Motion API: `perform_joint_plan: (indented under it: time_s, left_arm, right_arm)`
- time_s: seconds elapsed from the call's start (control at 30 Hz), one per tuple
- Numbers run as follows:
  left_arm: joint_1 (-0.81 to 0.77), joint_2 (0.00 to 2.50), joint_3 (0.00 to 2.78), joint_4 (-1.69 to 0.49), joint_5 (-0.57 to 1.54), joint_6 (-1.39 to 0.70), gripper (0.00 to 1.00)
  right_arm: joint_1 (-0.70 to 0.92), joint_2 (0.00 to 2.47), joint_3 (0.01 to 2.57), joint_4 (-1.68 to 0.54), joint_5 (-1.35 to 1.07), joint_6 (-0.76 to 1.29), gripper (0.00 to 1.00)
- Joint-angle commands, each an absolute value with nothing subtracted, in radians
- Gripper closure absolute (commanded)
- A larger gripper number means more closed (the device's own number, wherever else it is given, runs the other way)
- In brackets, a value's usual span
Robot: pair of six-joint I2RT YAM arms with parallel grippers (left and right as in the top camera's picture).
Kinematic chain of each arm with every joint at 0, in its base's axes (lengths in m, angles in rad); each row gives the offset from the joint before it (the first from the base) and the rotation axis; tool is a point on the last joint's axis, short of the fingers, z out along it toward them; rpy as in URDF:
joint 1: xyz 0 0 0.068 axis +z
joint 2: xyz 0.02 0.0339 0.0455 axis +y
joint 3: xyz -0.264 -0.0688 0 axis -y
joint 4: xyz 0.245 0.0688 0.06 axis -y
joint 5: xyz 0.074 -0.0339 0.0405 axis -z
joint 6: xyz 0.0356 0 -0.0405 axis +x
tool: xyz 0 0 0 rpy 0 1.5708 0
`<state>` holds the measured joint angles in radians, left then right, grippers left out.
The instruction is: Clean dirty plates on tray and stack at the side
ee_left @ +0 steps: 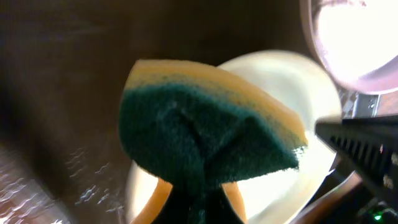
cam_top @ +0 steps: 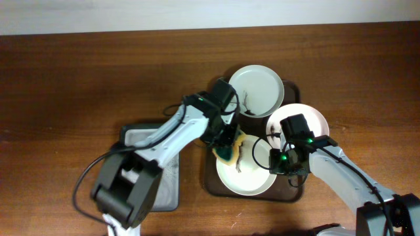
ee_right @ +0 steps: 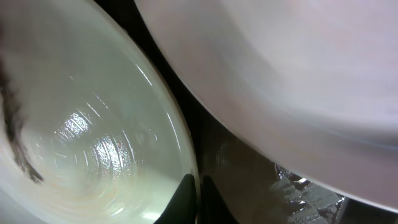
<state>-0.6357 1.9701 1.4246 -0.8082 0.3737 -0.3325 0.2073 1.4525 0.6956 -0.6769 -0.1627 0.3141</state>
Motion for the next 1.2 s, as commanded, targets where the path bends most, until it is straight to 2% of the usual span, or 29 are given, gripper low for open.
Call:
perform_joint_plan:
  time_s: [0.0,0.07,0.17,0.47,0.53,0.6,0.7,0.77,0.87,0.97,1.17]
  left_arm:
    - [-0.689,2.098,1.422,-0.716,0.603,-0.433,1.0]
    - [-0.72,2.172,1.422,-0.654,0.704,-0.435,1.0]
    - [-0.756,2.26,1.422,-0.62,0.687,-0.456,1.0]
    - [-0.732,2.268,1.503,-0.949,-0.097,-0.485,1.0]
    - [-0.73,2.268,1.539,-1.008,-0.167,-0.485,1.0]
    - [-0.73,2.268,1.567,-1.036,-0.153,-0.486,1.0]
    - [-0.73,2.263,1.599,-1.061,-0.135,-0.485,1.0]
    - [-0.73,2.259,1.6,-1.05,-0.012,-0.485,1.0]
    - [-0.738,2.259,1.593,-0.981,0.296,-0.485,1.0]
    - [-0.751,2.259,1.591,-0.956,0.462,-0.485,1.0]
    - [-0.804,2.259,1.586,-0.955,0.403,-0.486,1.0]
  right_arm:
    - [0.209,1.46,0.708,-0.68,-0.154,0.291,0.96]
    - [0.209,1.46,0.708,-0.68,-0.154,0.291,0.96]
    - [0.209,1.46,0.708,-0.681,-0.154,0.291,0.96]
    - [0.209,1.46,0.708,-0.692,-0.154,0.292,0.96]
    - [0.209,1.46,0.708,-0.695,-0.154,0.292,0.96]
    - [0.209,1.46,0.708,-0.696,-0.154,0.298,0.96]
    - [0.208,1.46,0.708,-0.691,-0.146,0.418,0.96]
    - [0.208,1.46,0.708,-0.681,-0.146,0.495,0.96]
    - [0.208,1.46,0.708,-0.656,-0.146,0.607,0.96]
    - [0.208,1.46,0.708,-0.639,-0.146,0.668,0.96]
    - [0.208,1.46,0.708,-0.609,-0.154,0.69,0.96]
